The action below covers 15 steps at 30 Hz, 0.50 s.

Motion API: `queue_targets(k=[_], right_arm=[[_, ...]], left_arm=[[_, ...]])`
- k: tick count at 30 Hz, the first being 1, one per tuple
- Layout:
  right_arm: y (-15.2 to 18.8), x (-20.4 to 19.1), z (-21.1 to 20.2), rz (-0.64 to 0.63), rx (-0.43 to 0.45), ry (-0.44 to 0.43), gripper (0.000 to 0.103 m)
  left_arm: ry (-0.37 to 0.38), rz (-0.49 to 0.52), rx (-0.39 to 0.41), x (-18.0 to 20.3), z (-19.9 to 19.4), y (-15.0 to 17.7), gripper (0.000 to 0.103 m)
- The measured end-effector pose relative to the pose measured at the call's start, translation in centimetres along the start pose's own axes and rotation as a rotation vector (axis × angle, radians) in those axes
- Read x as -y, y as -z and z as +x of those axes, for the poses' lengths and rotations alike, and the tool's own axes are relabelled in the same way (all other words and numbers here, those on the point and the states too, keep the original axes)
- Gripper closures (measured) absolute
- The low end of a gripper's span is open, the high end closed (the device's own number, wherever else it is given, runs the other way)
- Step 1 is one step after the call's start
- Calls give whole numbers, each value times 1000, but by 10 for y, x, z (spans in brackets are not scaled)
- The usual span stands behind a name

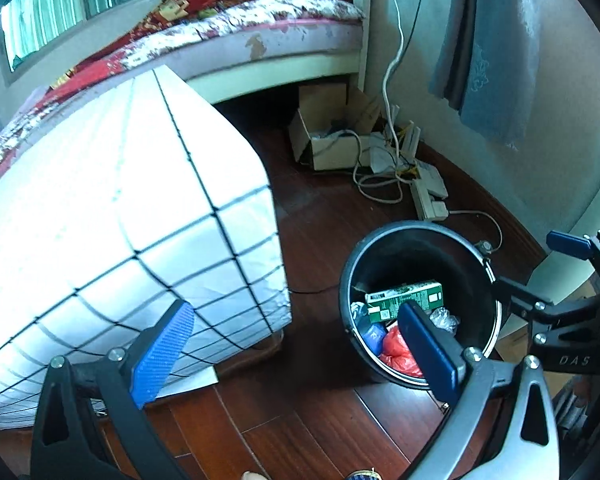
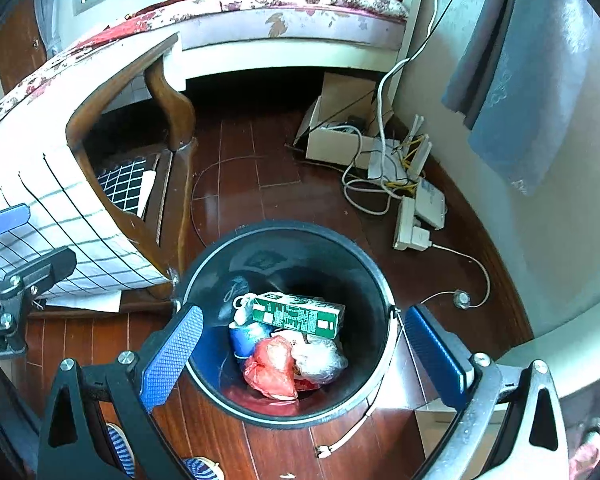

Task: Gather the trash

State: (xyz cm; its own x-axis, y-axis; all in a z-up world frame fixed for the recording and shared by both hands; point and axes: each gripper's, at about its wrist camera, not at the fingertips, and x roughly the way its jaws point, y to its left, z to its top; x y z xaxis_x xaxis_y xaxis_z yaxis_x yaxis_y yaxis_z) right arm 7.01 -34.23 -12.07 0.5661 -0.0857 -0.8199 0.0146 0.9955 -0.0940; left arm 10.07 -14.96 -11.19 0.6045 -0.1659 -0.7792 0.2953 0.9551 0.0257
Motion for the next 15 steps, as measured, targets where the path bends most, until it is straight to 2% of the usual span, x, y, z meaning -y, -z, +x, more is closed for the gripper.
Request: queue_targets(k=[9, 15], right_arm=[[-20, -19, -52, -5, 25, 12, 1], [-30, -32, -86, -23, 68, 6, 1]], left_arm=[[-25, -25, 22, -19, -41, -3, 1], [-39, -44, 70, -30, -73, -9, 1]])
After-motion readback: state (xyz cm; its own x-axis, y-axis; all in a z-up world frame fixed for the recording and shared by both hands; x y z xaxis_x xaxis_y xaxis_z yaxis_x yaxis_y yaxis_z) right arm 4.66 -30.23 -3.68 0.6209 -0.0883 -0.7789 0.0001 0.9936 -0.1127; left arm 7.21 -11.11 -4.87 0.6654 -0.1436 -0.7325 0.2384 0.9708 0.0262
